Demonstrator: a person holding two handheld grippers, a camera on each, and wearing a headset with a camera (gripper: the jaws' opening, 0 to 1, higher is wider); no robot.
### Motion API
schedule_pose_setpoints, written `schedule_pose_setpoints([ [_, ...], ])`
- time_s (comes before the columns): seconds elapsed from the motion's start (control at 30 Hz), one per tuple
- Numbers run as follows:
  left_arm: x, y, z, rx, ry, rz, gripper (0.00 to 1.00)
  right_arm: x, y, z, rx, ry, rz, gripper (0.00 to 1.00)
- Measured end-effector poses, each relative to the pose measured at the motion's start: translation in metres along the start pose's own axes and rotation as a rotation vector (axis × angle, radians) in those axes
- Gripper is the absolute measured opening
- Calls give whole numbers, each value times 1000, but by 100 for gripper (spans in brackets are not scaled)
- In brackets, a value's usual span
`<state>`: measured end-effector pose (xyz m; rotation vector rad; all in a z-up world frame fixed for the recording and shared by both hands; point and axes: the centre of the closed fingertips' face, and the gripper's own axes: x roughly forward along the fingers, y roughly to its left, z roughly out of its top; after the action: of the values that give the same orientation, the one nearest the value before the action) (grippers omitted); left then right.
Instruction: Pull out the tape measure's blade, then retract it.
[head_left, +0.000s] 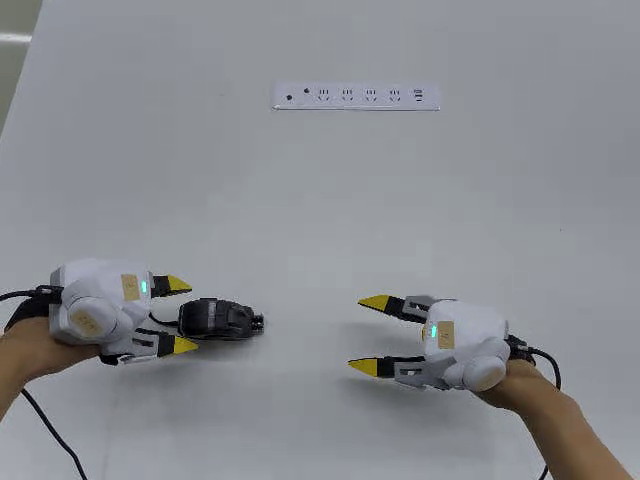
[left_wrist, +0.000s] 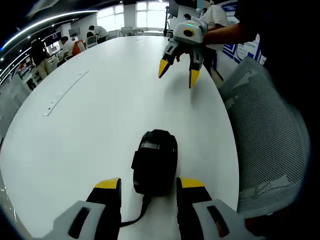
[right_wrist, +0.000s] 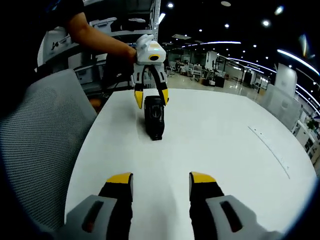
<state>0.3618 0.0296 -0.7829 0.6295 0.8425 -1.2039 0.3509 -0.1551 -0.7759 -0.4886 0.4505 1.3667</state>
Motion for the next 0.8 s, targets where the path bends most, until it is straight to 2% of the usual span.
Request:
schedule_pose_setpoints([
  [0.13, 3, -2, -2, 3, 12, -25, 34, 9, 0, 1, -6, 1, 17, 43],
  [0.33, 7, -7, -3, 12, 20, -60, 29, 23, -1, 9, -11, -9, 39, 41],
  [0.8, 8, -4, -6, 11, 15, -51, 27, 51, 0, 19, 7, -25, 71, 34],
])
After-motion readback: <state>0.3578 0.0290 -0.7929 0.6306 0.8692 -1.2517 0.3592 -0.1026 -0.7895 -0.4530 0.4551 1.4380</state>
